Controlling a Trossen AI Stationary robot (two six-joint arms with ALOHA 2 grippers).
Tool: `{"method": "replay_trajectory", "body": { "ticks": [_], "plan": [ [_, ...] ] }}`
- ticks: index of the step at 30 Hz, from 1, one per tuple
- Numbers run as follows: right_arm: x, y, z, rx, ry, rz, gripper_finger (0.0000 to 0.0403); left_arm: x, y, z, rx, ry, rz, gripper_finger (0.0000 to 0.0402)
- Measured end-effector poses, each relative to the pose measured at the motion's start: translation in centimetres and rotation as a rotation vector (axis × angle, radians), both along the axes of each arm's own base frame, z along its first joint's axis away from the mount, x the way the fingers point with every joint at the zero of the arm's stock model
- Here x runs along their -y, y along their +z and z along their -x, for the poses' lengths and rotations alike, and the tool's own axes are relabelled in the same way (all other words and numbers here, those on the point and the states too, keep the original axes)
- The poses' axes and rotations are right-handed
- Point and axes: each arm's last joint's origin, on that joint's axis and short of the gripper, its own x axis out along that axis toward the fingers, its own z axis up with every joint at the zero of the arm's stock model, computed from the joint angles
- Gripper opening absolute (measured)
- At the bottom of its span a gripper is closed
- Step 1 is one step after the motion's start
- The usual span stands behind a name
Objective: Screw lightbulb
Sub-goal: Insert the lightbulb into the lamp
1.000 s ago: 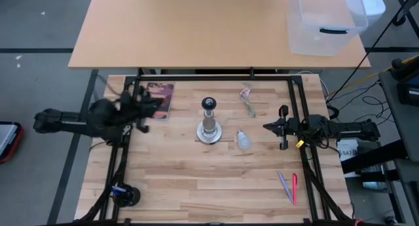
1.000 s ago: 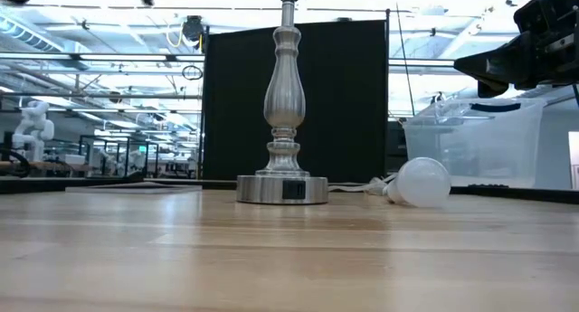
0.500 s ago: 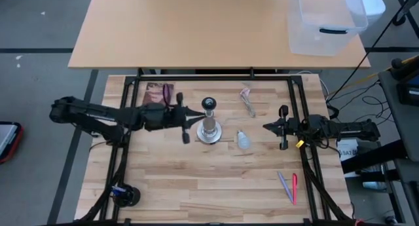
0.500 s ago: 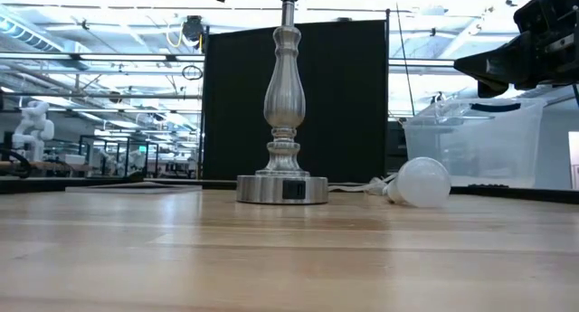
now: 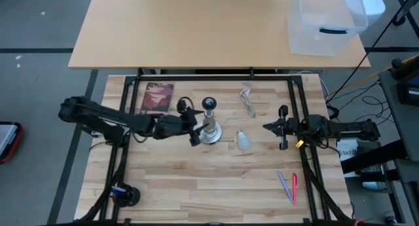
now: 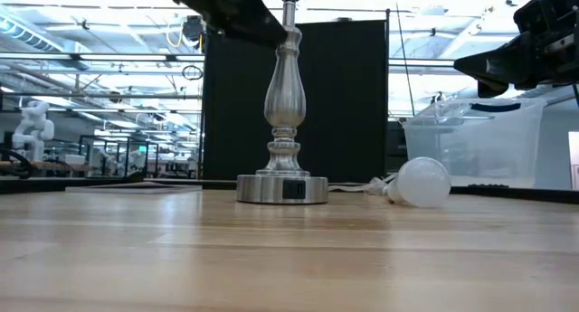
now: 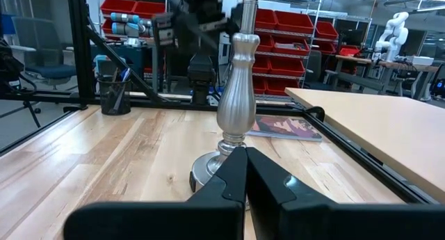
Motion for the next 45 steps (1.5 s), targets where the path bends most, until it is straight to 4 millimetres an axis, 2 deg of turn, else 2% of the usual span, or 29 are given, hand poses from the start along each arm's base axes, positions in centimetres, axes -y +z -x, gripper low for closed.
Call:
{"method": "replay_trajectory", "body": {
  "ticks": [3, 5, 11, 16, 22, 33, 38, 42, 45],
  "plan": [
    [0.0, 0.0, 0.0, 0.0, 0.0, 0.0, 0.0, -0.3, -1.4, -1.1, -0.024, 0.018, -0.001, 0.0298],
    [0.0, 0.0, 0.0, 0.0, 0.0, 0.0, 0.0, -0.7, -1.6, -1.7, 0.01, 0.029, 0.004, 0.0312],
    [0.0, 0.0, 0.0, 0.0, 0.0, 0.0, 0.0, -2.4, -3.6, -3.6, 0.032, 0.021, 0.036, 0.0312],
    [0.0, 0.0, 0.0, 0.0, 0.0, 0.0, 0.0, -3.4, -4.7, -4.6, 0.064, 0.053, 0.056, 0.0269],
    [0.0, 0.0, 0.0, 0.0, 0.0, 0.0, 0.0, -3.3, -4.6, -5.0, 0.091, 0.014, 0.039, 0.0163],
    [0.0, 0.0, 0.0, 0.0, 0.0, -0.001, 0.0, -3.3, -4.6, -4.9, 0.086, 0.012, 0.035, 0.0163],
    [0.1, 0.2, 0.0, 0.037, -0.005, -0.166, 0.0, -3.3, -4.6, -4.9, 0.087, 0.02, 0.042, 0.0163],
    [0.3, 1.7, 0.2, 0.227, -0.058, -0.404, 0.0, -3.4, -4.6, -4.9, 0.088, 0.024, 0.045, 0.0163],
    [0.4, 2.0, 0.2, 0.201, -0.055, -0.441, 0.0, -3.4, -4.7, -4.9, 0.088, 0.025, 0.047, 0.0163]
  ]
}}
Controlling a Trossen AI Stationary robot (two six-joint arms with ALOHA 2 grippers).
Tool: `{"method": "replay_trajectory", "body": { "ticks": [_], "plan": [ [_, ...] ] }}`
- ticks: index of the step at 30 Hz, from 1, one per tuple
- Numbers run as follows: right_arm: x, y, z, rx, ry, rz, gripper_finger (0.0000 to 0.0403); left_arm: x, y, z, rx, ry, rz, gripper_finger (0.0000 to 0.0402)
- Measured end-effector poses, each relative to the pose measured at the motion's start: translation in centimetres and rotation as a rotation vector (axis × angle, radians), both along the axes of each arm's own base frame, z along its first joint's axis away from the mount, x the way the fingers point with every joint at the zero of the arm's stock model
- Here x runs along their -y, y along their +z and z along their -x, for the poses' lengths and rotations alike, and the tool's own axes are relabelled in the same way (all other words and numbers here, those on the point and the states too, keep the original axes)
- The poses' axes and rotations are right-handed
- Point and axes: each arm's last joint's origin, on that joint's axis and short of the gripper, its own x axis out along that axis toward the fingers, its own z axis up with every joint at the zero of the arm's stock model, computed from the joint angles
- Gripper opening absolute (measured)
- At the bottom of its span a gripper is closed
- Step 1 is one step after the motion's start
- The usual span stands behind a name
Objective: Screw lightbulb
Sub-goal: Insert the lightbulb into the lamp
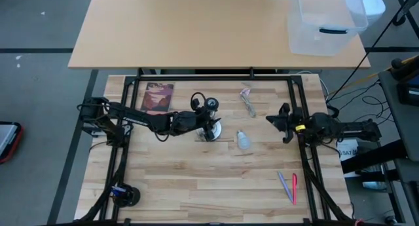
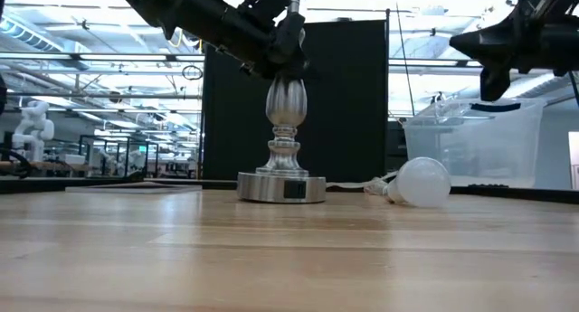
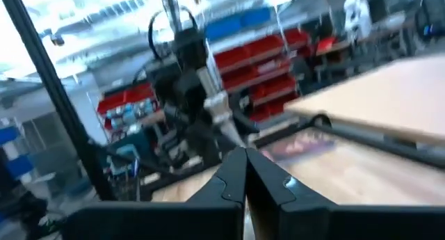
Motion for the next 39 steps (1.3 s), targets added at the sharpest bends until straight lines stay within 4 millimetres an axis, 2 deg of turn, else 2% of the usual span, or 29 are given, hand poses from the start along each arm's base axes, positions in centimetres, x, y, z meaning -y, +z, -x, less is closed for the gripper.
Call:
{"method": "replay_trajectory", "body": {
  "ticks": [6, 16, 21, 25, 29, 33, 39],
  "plan": [
    [0.1, 1.1, -0.9, -0.096, 0.058, -0.07, 0.0, 0.0, 0.0, 0.0, 0.003, 0.0, 0.0, 0.0163],
    [0.4, 4.5, -3.7, -0.205, 0.043, -0.031, 0.0, -0.5, -0.1, 0.1, 0.029, 0.043, 0.063, 0.0163],
    [0.8, 4.7, -5.0, -0.291, -0.11, 0.066, 0.0, -0.5, -0.1, 0.1, 0.033, 0.053, 0.077, 0.0162],
    [0.8, 3.1, -6.2, -0.434, -0.071, -0.074, 0.001, -0.8, -0.1, 0.1, 0.041, 0.063, 0.09, 0.0162],
    [0.4, 0.5, -7.4, -0.606, -0.052, -0.212, 0.0055, -0.9, -0.1, 0.1, 0.05, 0.07, 0.106, 0.0161],
    [-0.6, -0.4, -8.7, -0.653, -0.006, -0.237, 0.013, -0.9, -0.1, 0.1, 0.051, 0.071, 0.108, 0.016],
    [-3.3, 2.1, -11.0, -0.766, 0.09, -0.158, 0.0256, -1.0, -0.1, 0.1, 0.054, 0.071, 0.113, 0.016]
  ]
}}
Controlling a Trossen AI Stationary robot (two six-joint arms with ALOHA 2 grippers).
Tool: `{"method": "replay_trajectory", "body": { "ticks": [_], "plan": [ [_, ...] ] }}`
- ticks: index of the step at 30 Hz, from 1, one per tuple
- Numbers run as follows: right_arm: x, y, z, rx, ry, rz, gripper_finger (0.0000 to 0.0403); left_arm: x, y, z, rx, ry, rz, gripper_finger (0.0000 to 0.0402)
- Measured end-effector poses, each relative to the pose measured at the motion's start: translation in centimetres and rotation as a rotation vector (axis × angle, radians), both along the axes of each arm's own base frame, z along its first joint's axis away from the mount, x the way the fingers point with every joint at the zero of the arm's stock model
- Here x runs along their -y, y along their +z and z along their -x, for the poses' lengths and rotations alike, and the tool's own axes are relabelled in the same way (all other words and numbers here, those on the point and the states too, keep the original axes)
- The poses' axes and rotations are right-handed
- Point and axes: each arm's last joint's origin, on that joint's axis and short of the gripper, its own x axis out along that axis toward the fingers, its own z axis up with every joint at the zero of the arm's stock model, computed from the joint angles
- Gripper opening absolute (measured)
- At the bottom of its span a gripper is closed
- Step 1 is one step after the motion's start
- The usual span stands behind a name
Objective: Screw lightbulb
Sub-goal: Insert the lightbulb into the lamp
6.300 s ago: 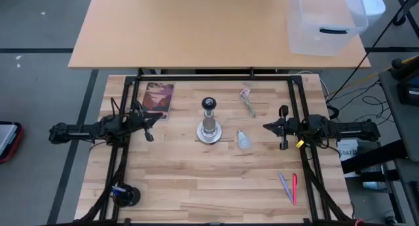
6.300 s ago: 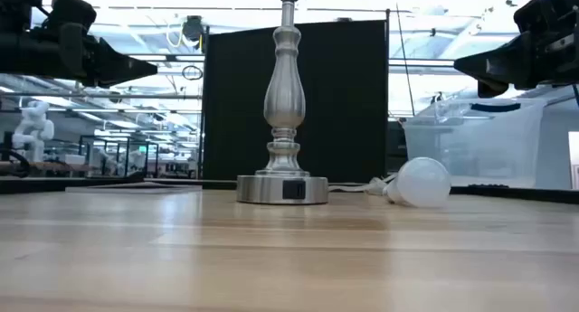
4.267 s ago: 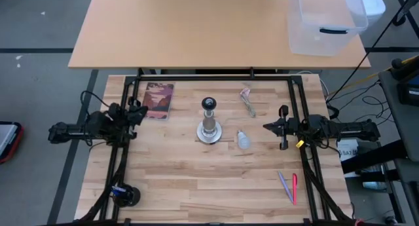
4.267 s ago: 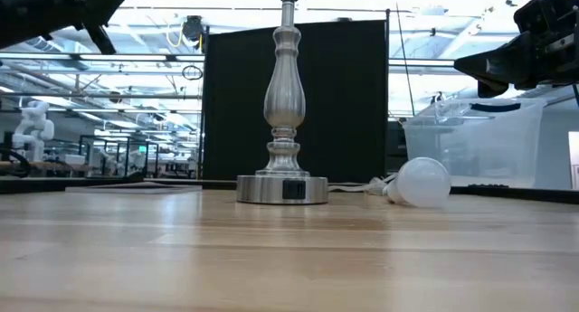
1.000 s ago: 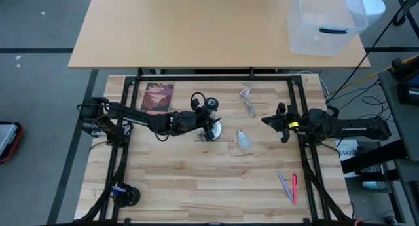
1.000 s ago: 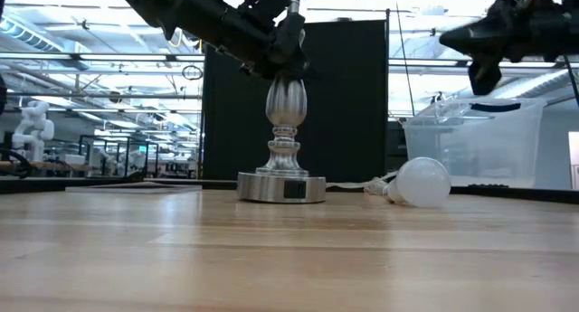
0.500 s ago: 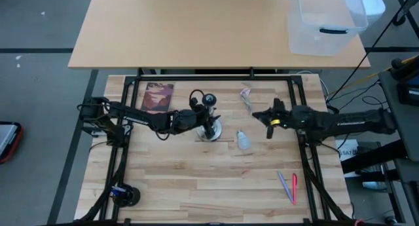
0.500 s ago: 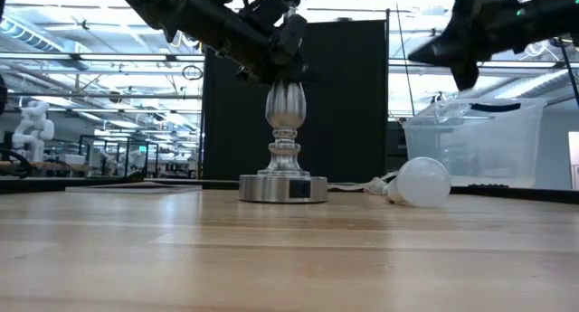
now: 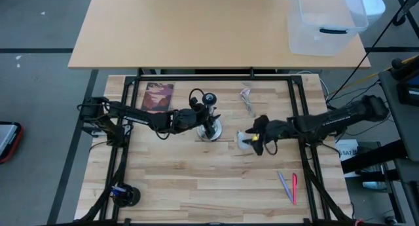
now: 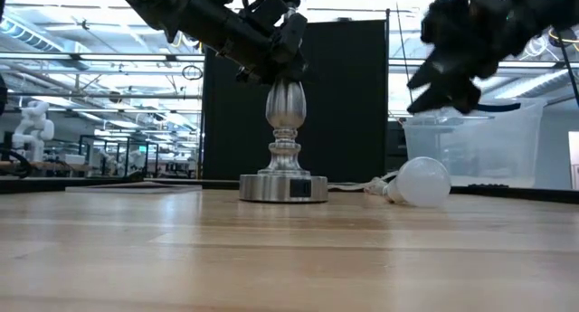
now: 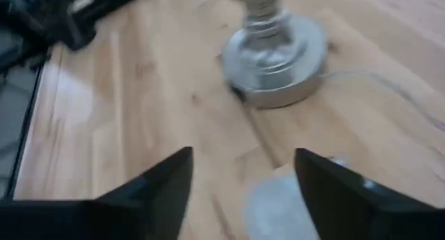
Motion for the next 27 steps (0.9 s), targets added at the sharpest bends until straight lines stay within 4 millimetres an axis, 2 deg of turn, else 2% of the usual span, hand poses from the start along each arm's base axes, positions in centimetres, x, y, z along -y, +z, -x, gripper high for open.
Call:
{"method": "replay_trajectory", "body": {
  "ticks": [3, 8, 10, 14, 20, 27],
  "plan": [
    [-1.1, 1.7, -1.0, -0.039, -0.081, 0.058, 0.0285, -0.1, 0.0, 0.0, 0.0, 0.002, -0.001, 0.016],
    [-3.0, 2.7, -2.0, -0.188, -0.134, 0.091, 0.0277, -0.2, 0.0, 0.0, -0.001, 0.001, -0.002, 0.016],
    [-3.9, 2.3, -2.5, -0.229, -0.157, 0.095, 0.0269, -0.3, 0.0, 0.0, 0.0, 0.003, -0.001, 0.016],
    [-5.6, 0.0, -3.4, -0.301, -0.197, 0.085, 0.0254, -0.8, 0.0, 0.0, 0.003, 0.018, 0.0, 0.016],
    [-8.0, -2.2, -3.5, -0.276, -0.323, 0.076, 0.0239, -1.2, 0.1, 0.1, 0.004, 0.031, -0.001, 0.016],
    [-8.5, -3.3, -3.7, -0.265, -0.393, 0.089, 0.0238, -1.3, 0.1, 0.1, 0.006, 0.032, -0.001, 0.0163]
  ]
}}
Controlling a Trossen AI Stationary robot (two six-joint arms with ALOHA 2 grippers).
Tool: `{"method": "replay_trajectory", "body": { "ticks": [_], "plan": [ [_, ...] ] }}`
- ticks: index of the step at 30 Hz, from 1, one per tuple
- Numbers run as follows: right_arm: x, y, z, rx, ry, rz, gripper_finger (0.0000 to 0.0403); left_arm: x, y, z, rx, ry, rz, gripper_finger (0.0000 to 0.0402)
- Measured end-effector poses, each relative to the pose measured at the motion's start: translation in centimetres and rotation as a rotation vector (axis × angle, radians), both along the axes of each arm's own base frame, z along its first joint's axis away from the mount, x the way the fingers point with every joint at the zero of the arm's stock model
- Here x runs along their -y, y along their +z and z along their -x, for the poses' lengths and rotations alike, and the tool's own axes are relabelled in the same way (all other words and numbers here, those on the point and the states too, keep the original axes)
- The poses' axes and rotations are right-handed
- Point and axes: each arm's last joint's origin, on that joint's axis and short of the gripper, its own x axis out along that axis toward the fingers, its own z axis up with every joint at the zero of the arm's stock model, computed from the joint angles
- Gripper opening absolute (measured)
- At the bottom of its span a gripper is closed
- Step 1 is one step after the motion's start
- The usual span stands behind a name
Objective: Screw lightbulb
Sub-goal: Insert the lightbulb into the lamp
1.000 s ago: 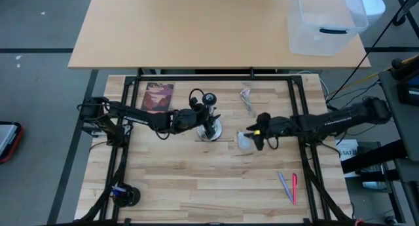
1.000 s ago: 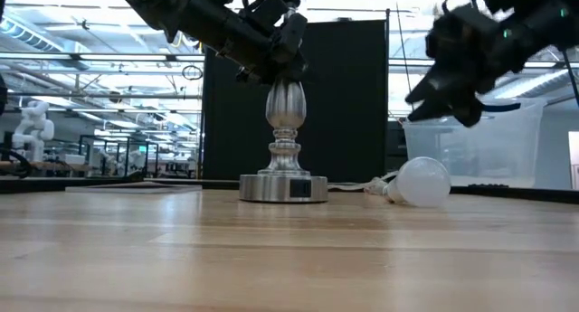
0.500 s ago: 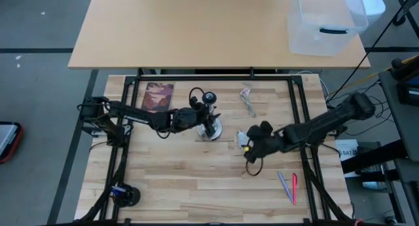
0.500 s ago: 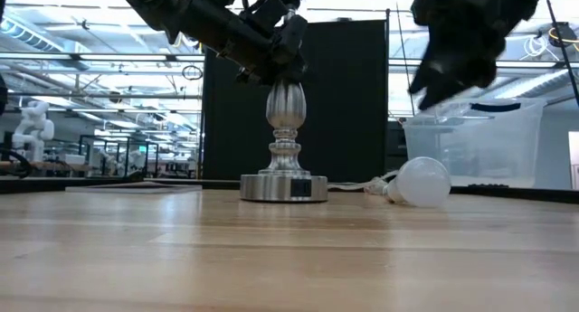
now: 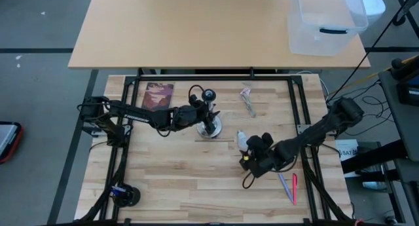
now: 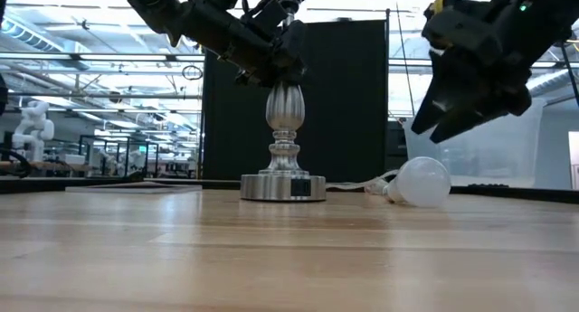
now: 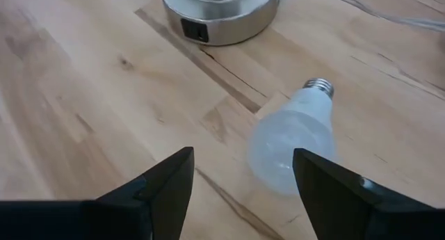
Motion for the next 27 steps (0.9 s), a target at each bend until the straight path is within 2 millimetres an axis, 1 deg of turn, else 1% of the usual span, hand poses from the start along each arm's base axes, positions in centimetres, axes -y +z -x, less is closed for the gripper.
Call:
{"method": "replay_trajectory", "body": {
  "ticks": [10, 13, 20, 27],
  "plan": [
    [1.2, -0.2, -0.4, -0.06, -0.037, 0.036, 0.024, 0.1, 0.0, 0.0, 0.0, 0.003, 0.0, 0.016],
    [1.8, -0.3, -0.7, -0.072, -0.048, 0.034, 0.0254, 0.1, 0.0, 0.0, 0.0, 0.003, 0.0, 0.016],
    [2.7, -0.6, -1.1, -0.11, -0.059, -0.012, 0.0309, 0.1, 0.0, 0.0, -0.004, 0.003, 0.002, 0.016],
    [3.1, -0.9, -1.4, -0.128, -0.075, -0.037, 0.0315, 0.1, -0.1, 0.0, -0.007, 0.003, 0.003, 0.016]
  ]
}}
